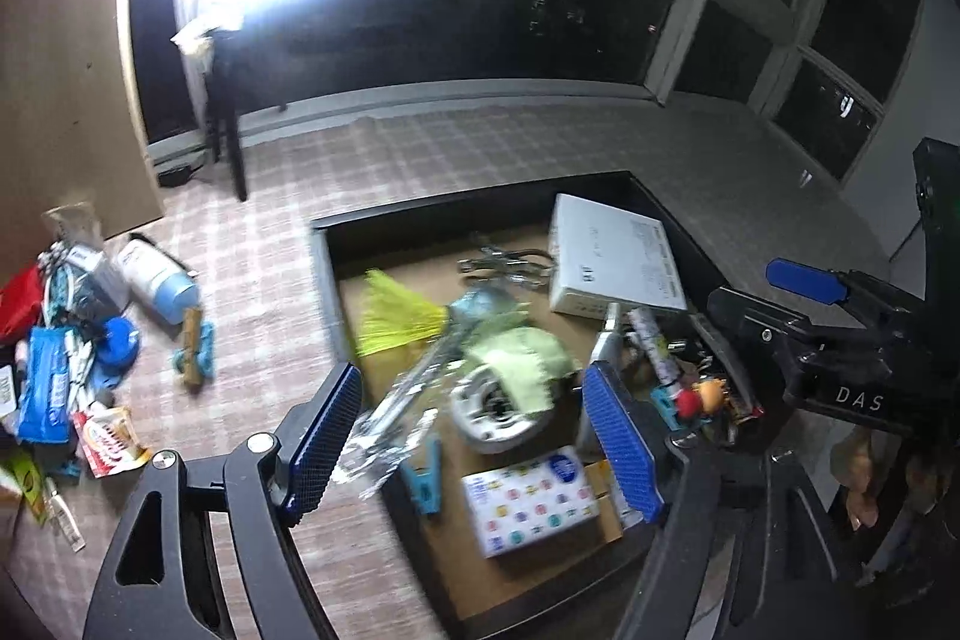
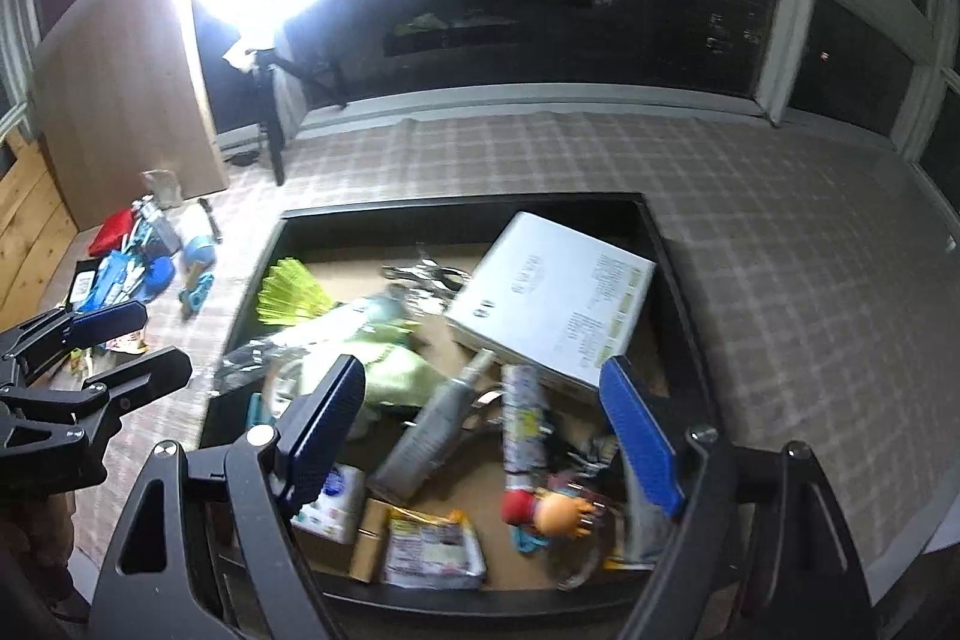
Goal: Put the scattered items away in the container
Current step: 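Carry both items to the black tray and open both tools to drop them, then grasp the wooden clothespin with the right tool while the left tool grasps a blue strip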
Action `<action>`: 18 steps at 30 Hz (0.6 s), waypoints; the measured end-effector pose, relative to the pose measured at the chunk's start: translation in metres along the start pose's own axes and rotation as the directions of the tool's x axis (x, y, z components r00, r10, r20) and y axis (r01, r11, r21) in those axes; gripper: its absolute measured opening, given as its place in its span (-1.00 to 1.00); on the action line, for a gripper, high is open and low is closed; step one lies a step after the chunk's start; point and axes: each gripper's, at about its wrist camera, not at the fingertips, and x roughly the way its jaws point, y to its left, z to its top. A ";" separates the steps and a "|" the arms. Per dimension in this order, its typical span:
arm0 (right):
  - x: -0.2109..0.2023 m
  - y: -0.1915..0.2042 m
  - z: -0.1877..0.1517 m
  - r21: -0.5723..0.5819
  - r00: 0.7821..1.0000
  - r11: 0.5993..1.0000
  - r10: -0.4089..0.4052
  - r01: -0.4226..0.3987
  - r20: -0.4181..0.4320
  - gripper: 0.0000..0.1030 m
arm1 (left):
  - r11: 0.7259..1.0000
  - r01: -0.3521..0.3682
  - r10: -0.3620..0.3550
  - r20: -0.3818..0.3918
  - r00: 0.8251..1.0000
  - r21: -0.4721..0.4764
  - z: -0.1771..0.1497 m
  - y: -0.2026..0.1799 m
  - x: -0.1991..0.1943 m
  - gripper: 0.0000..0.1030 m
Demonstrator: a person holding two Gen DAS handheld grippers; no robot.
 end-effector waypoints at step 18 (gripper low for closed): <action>0.072 0.180 0.054 -0.172 0.965 0.951 0.246 -0.258 -0.088 0.55 | 0.928 -0.267 0.262 -0.052 0.964 -0.260 -0.023 0.237 -0.051 0.29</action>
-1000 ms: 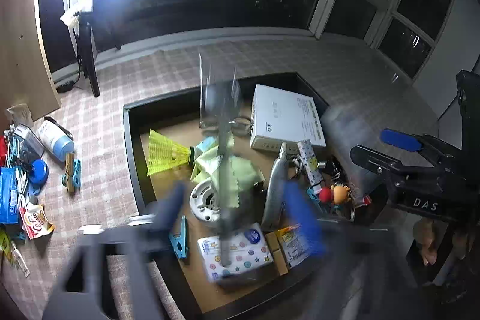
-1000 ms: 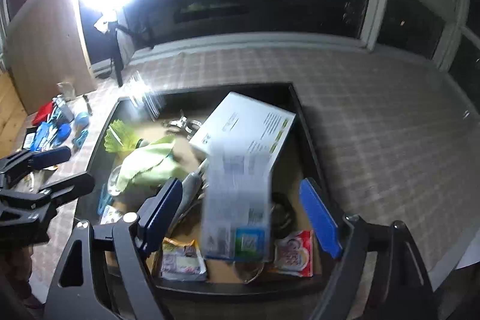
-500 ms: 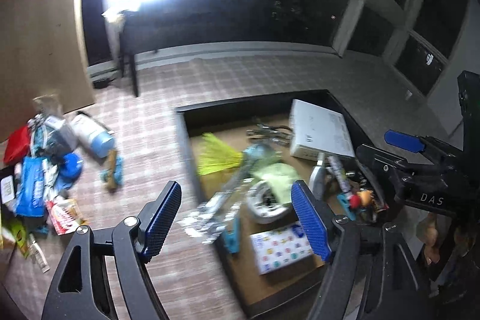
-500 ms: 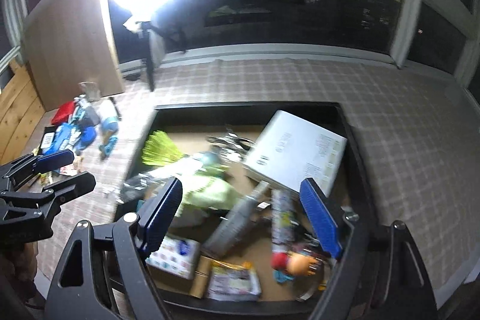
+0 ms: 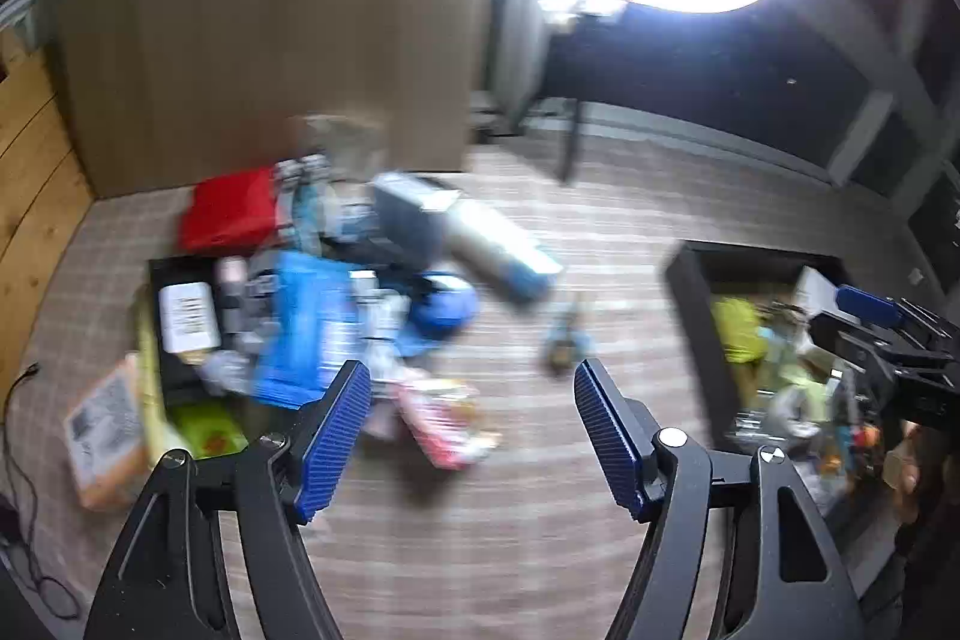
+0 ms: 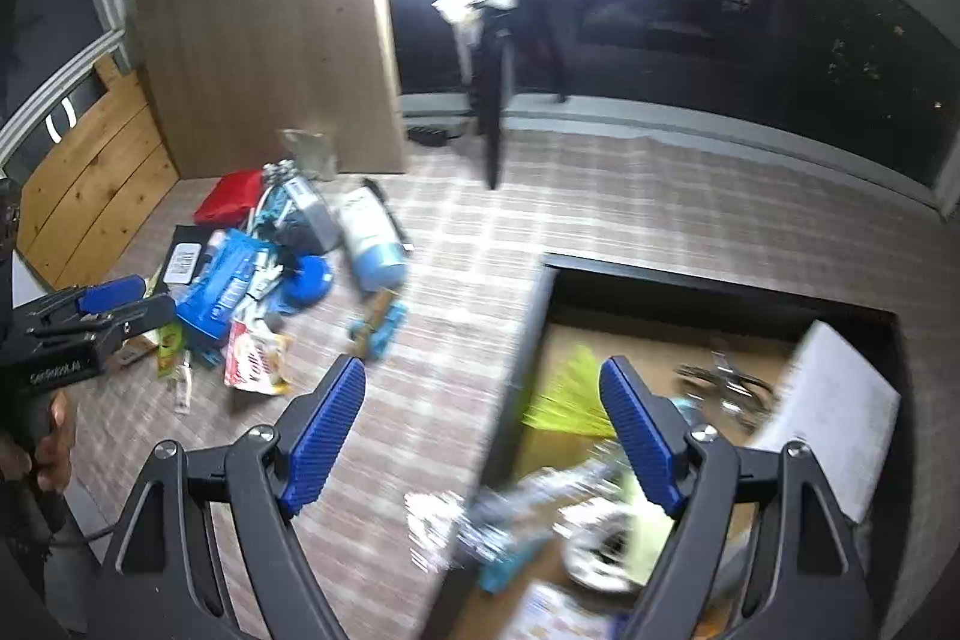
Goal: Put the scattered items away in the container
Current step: 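Grasp the wooden clothespin with the right tool while the left tool grasps a blue strip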
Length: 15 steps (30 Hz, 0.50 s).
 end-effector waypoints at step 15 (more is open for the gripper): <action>0.133 0.061 0.020 0.051 0.981 0.998 0.052 -0.043 -0.186 0.00 | 0.999 0.043 -0.042 -0.157 0.987 -0.001 0.024 0.080 0.085 0.16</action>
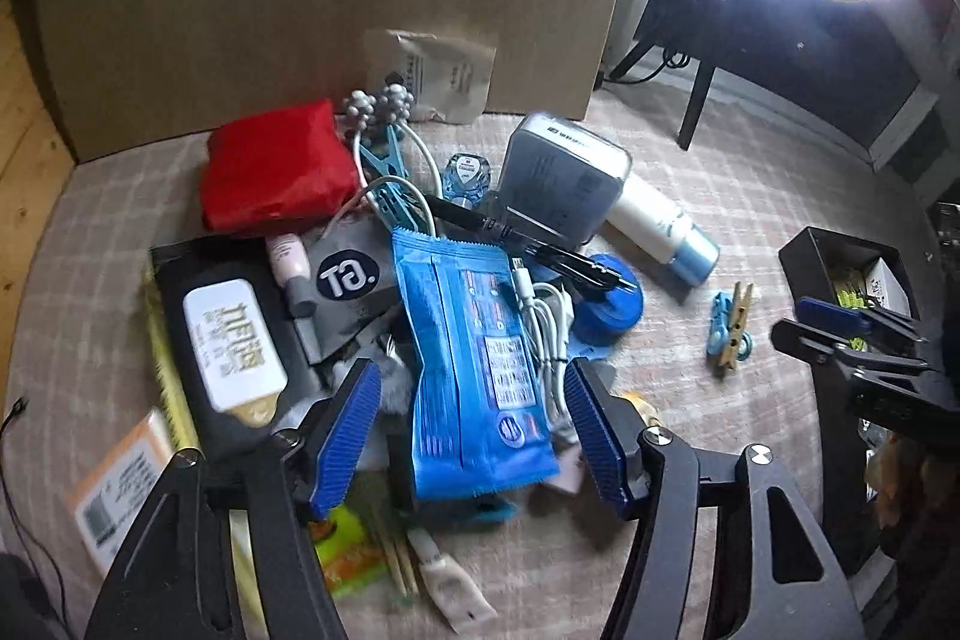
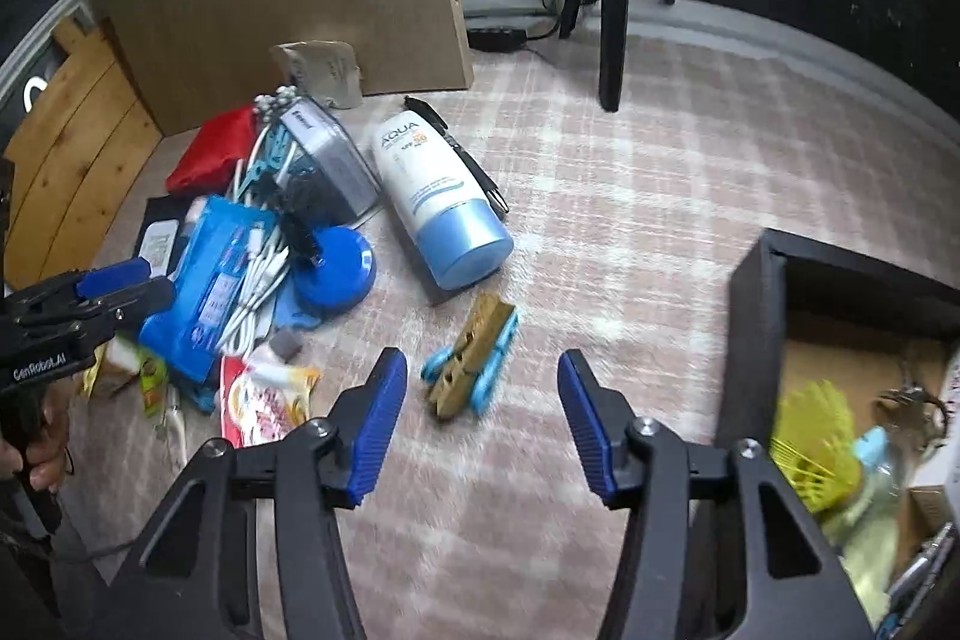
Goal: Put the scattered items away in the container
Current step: 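Grasp the wooden clothespin with the right tool while the left tool grasps a blue strip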
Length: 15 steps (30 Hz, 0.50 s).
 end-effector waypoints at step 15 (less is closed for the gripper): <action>0.030 -0.001 0.018 -0.019 0.998 0.999 0.030 -0.031 -0.052 -0.70 | 0.999 0.033 -0.034 -0.074 0.997 -0.013 0.012 0.012 0.040 -0.30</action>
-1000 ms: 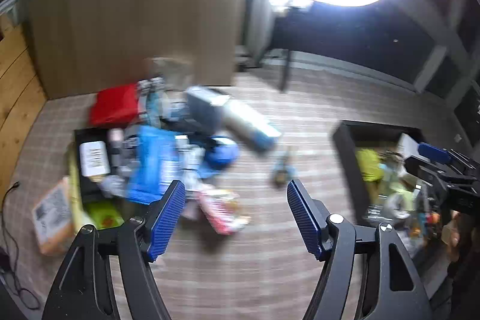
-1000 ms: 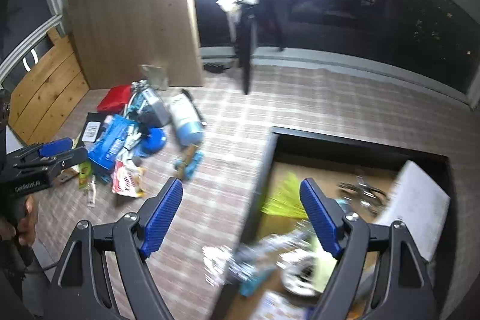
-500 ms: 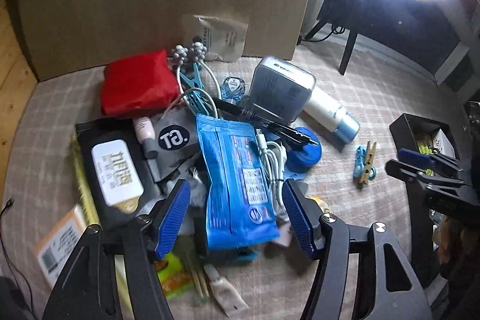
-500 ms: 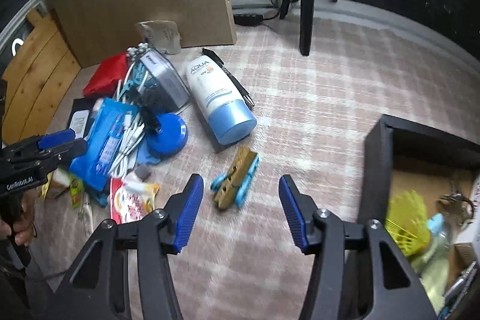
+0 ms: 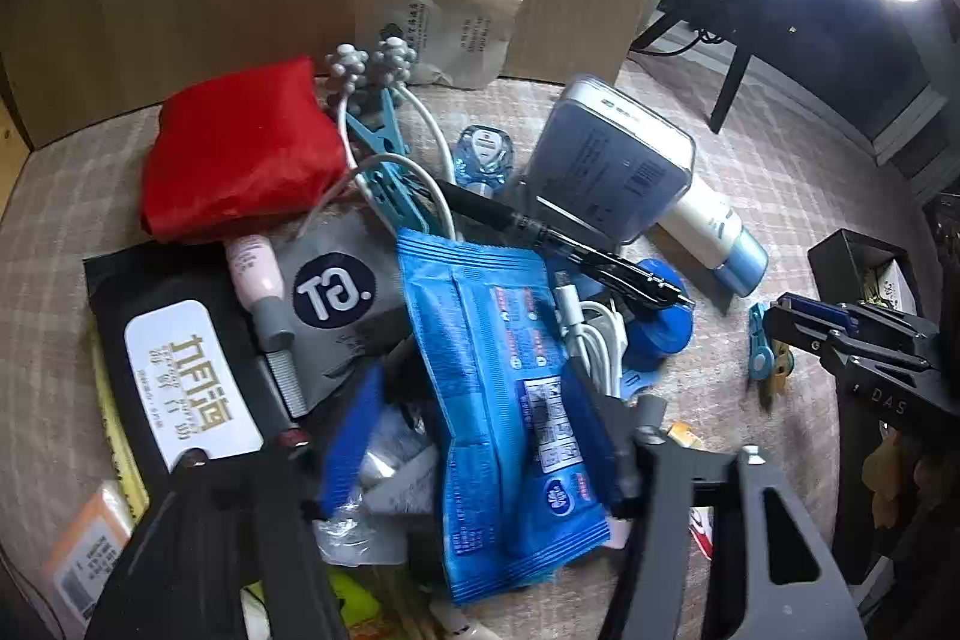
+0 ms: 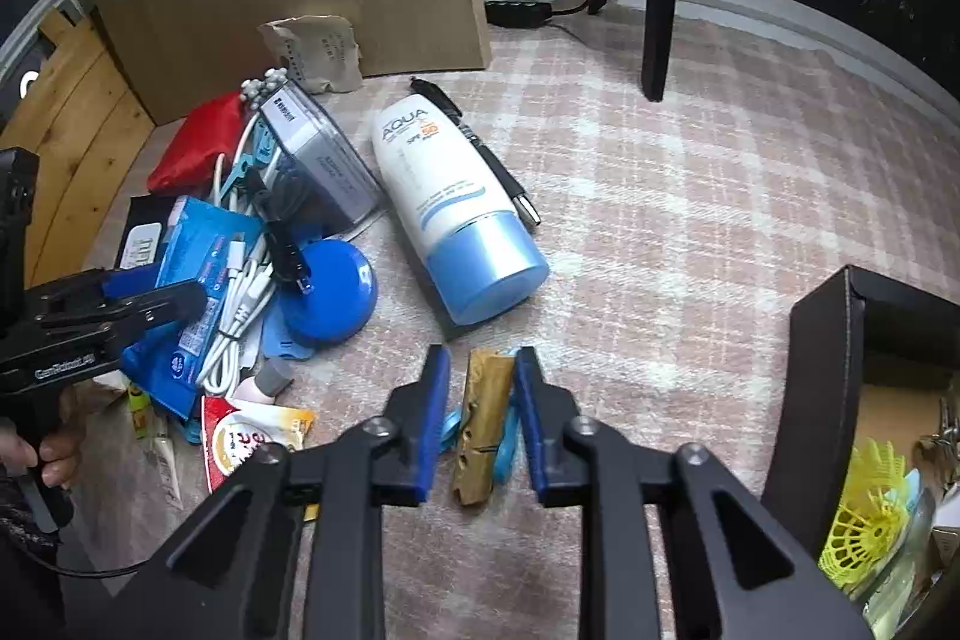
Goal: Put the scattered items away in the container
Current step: 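Grasp the wooden clothespin with the right tool while the left tool grasps a blue strip, then carry both items over the black tray and open both tools to release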
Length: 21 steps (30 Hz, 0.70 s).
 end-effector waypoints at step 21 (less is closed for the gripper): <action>-0.069 -0.013 -0.014 0.038 0.985 0.995 0.089 -0.096 0.147 -0.78 | 0.997 0.060 -0.052 0.176 0.983 -0.043 -0.013 -0.011 -0.070 -0.92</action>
